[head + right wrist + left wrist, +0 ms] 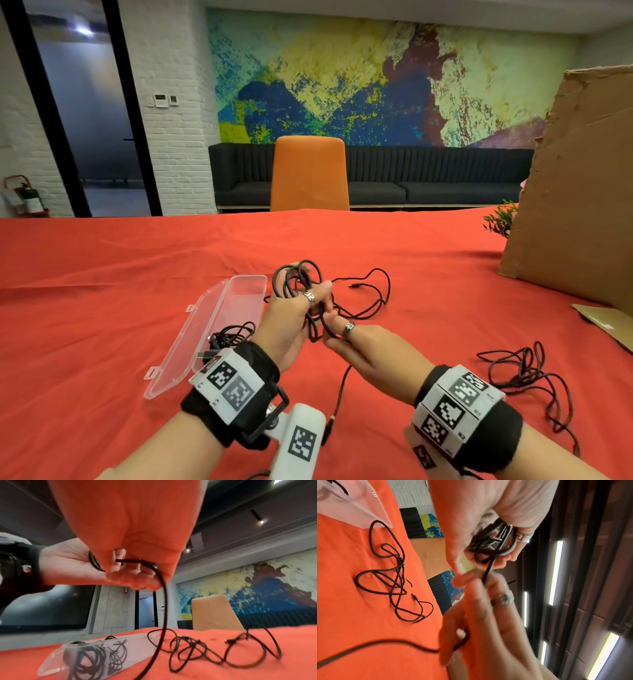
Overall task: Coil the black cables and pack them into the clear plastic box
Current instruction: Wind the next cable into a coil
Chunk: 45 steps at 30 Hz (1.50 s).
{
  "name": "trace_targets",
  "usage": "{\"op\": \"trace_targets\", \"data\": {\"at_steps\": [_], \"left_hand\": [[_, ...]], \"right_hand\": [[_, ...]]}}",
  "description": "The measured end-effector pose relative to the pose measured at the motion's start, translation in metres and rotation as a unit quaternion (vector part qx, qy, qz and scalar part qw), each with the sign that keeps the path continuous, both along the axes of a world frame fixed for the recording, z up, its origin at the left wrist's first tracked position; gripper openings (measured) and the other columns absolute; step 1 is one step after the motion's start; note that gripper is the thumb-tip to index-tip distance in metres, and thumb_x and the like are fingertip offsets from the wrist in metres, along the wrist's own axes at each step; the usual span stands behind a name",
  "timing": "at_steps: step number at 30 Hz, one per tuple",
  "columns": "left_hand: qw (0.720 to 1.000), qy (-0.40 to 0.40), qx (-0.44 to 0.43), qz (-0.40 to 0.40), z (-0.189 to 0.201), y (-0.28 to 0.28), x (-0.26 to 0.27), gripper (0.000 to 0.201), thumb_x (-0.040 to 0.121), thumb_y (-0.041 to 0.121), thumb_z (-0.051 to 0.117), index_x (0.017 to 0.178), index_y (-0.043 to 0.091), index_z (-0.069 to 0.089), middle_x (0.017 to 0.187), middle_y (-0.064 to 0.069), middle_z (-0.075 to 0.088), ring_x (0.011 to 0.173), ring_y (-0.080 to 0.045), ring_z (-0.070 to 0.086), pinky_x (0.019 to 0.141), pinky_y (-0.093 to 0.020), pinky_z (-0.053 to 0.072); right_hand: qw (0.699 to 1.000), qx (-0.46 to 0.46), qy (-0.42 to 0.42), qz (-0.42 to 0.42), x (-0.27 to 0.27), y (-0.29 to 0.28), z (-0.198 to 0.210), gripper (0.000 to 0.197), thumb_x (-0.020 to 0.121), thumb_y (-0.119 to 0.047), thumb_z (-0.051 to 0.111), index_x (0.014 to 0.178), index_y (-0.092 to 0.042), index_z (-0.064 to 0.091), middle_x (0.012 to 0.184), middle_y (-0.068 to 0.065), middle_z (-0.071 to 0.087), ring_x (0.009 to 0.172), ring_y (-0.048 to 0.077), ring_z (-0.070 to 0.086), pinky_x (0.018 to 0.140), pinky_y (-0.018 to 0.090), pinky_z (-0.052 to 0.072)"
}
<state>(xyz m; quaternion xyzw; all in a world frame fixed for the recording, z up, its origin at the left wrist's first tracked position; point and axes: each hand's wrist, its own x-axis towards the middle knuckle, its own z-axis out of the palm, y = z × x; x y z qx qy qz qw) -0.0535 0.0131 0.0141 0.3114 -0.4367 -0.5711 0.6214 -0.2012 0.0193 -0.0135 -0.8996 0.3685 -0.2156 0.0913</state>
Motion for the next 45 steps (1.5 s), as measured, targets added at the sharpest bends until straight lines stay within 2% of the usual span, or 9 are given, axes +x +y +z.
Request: {"op": "trace_targets", "data": {"at_steps": [7,13,15,18,23,26,31,40,45], "left_hand": [[0.998,0.002,0.057,-0.027,0.023,0.001,0.030,0.014,0.093,0.015,0.047,0.085,0.015,0.059,0.055,0.004,0.038,0.045,-0.007,0.040,0.045,-0.024,0.048],[0.949,-0.197,0.125,-0.214,0.024,0.009,0.032,0.019,0.077,0.038,0.059,0.070,0.020,0.063,0.096,-0.001,0.071,0.077,-0.019,0.069,0.042,-0.019,0.045],[0.917,-0.238,0.117,-0.298,0.020,0.014,0.025,0.013,0.082,0.035,0.061,0.083,0.023,0.068,0.107,-0.003,0.071,0.080,-0.023,0.070,0.041,-0.017,0.043],[0.896,-0.262,0.112,-0.341,0.015,0.020,0.019,0.009,0.077,0.024,0.058,0.084,0.023,0.063,0.079,-0.005,0.071,0.056,-0.018,0.066,0.036,-0.014,0.035],[0.950,-0.159,0.091,-0.251,0.012,0.017,0.026,0.007,0.069,0.012,0.063,0.073,0.013,0.057,0.048,0.006,0.040,0.038,-0.005,0.037,0.049,-0.019,0.041],[0.977,-0.110,0.086,-0.163,0.010,0.010,0.028,0.028,0.085,0.013,0.061,0.059,0.018,0.051,0.052,0.004,0.036,0.040,-0.007,0.034,0.075,-0.037,0.056],[0.994,-0.078,0.061,-0.041,0.000,0.005,0.011,0.008,0.085,0.010,0.061,0.086,0.017,0.062,0.060,0.003,0.041,0.047,-0.005,0.043,0.048,-0.021,0.046],[0.991,-0.131,0.037,0.013,-0.006,0.003,0.014,0.010,0.082,0.002,0.065,0.081,0.012,0.061,0.072,0.000,0.060,0.068,-0.012,0.057,0.058,-0.024,0.047],[0.997,-0.068,0.036,0.028,-0.006,0.002,0.033,0.013,0.086,0.000,0.057,0.083,0.012,0.062,0.059,-0.005,0.057,0.050,-0.017,0.056,0.060,-0.031,0.045]], "right_hand": [[0.964,0.248,-0.092,-0.024,-0.043,-0.006,-0.013,0.030,0.096,-0.030,0.044,0.067,-0.023,0.046,0.054,-0.008,0.052,0.053,0.009,0.052,0.063,0.026,0.043],[0.983,0.128,-0.129,-0.041,-0.043,-0.006,0.018,0.026,0.095,-0.025,0.047,0.076,-0.007,0.049,0.063,-0.002,0.035,0.051,0.004,0.033,0.051,0.017,0.030],[0.993,0.064,-0.089,-0.046,-0.031,-0.006,0.029,0.026,0.095,-0.026,0.047,0.070,-0.020,0.045,0.058,-0.009,0.035,0.053,0.005,0.035,0.056,0.022,0.030],[0.997,0.045,0.004,-0.061,-0.017,-0.008,0.036,0.032,0.095,-0.033,0.043,0.064,-0.035,0.035,0.058,-0.010,0.040,0.061,0.011,0.039,0.065,0.034,0.037],[0.987,0.132,-0.057,-0.072,-0.026,-0.013,0.025,0.026,0.097,-0.027,0.044,0.071,-0.026,0.040,0.056,-0.009,0.041,0.049,0.000,0.043,0.055,0.016,0.034],[0.961,0.239,-0.129,-0.059,-0.033,-0.011,0.011,0.030,0.100,-0.022,0.036,0.071,-0.016,0.045,0.059,-0.005,0.054,0.051,0.002,0.050,0.058,0.027,0.044],[0.923,0.318,-0.206,-0.072,-0.007,0.004,0.012,0.025,0.101,-0.025,0.031,0.079,-0.012,0.033,0.050,0.001,0.053,0.040,0.020,0.055,0.037,0.024,0.042],[0.980,0.192,-0.030,-0.050,0.039,0.018,0.013,0.022,0.099,-0.027,0.032,0.084,-0.020,0.046,0.063,-0.010,0.043,0.054,0.002,0.041,0.050,0.024,0.030],[0.985,0.172,0.021,-0.017,0.038,0.027,0.019,0.028,0.100,-0.036,0.030,0.096,-0.017,0.050,0.069,-0.016,0.047,0.060,-0.006,0.046,0.060,0.016,0.035]]}}
